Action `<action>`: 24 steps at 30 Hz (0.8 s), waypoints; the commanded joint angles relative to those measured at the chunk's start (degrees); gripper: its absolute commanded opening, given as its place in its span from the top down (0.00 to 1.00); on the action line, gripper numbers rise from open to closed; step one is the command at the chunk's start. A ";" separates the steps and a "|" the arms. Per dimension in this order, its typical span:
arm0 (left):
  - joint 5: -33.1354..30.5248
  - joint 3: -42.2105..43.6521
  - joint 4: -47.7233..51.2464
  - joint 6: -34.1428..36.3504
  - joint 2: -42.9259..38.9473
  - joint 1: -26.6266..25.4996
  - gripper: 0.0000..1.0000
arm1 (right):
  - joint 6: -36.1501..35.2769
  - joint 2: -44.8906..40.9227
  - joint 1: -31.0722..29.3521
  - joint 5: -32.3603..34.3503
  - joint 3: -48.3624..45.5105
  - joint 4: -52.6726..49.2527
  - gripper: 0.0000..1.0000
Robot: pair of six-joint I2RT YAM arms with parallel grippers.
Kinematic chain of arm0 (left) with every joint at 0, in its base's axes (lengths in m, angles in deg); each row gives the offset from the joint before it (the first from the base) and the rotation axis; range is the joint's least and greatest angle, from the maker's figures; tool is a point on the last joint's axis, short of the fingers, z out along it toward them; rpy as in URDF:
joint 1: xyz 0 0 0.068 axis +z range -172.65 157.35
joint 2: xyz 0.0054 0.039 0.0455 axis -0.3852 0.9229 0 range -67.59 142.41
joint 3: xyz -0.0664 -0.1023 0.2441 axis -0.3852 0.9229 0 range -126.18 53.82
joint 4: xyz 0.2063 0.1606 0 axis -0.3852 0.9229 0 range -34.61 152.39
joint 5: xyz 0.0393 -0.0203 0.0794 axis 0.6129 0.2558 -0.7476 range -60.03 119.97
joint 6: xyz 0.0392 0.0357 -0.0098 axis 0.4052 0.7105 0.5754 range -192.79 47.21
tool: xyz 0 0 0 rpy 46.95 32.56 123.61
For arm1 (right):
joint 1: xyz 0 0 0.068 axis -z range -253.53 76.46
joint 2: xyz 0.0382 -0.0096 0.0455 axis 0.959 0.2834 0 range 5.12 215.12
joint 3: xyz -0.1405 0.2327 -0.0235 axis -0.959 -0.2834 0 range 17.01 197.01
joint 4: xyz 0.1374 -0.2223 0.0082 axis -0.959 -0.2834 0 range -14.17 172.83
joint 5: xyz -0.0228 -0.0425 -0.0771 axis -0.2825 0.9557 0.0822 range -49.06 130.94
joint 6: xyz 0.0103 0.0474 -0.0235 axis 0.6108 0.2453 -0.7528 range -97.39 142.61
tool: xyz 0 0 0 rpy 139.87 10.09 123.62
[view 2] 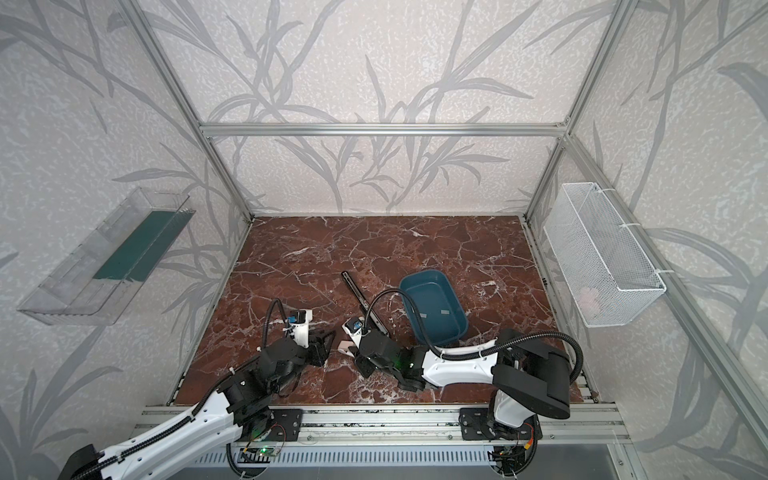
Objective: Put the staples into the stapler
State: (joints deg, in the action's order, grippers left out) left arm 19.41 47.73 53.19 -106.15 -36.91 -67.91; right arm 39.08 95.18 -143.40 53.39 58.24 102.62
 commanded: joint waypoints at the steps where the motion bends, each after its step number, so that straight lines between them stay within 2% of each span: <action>1: 1.12 1.38 1.35 -1.53 0.13 0.23 0.55 | 0.20 2.88 0.39 1.82 3.29 -3.70 0.74; 9: 6.73 3.79 -4.27 -0.83 3.70 0.23 0.55 | 1.61 6.24 0.34 0.80 3.32 -3.78 0.77; 20: 9.67 5.69 -7.85 -0.78 4.12 0.23 0.54 | 4.97 7.41 0.22 -0.14 0.17 -1.60 0.78; 24: 10.11 6.09 -8.95 -0.82 4.48 0.25 0.54 | 6.74 10.17 0.14 -0.66 -1.00 -0.59 0.78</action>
State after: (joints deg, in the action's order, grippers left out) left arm 28.80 53.19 46.18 -106.87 -32.45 -67.91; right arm 43.71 102.92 -143.23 53.89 59.42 104.19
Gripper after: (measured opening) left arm 0.464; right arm 0.218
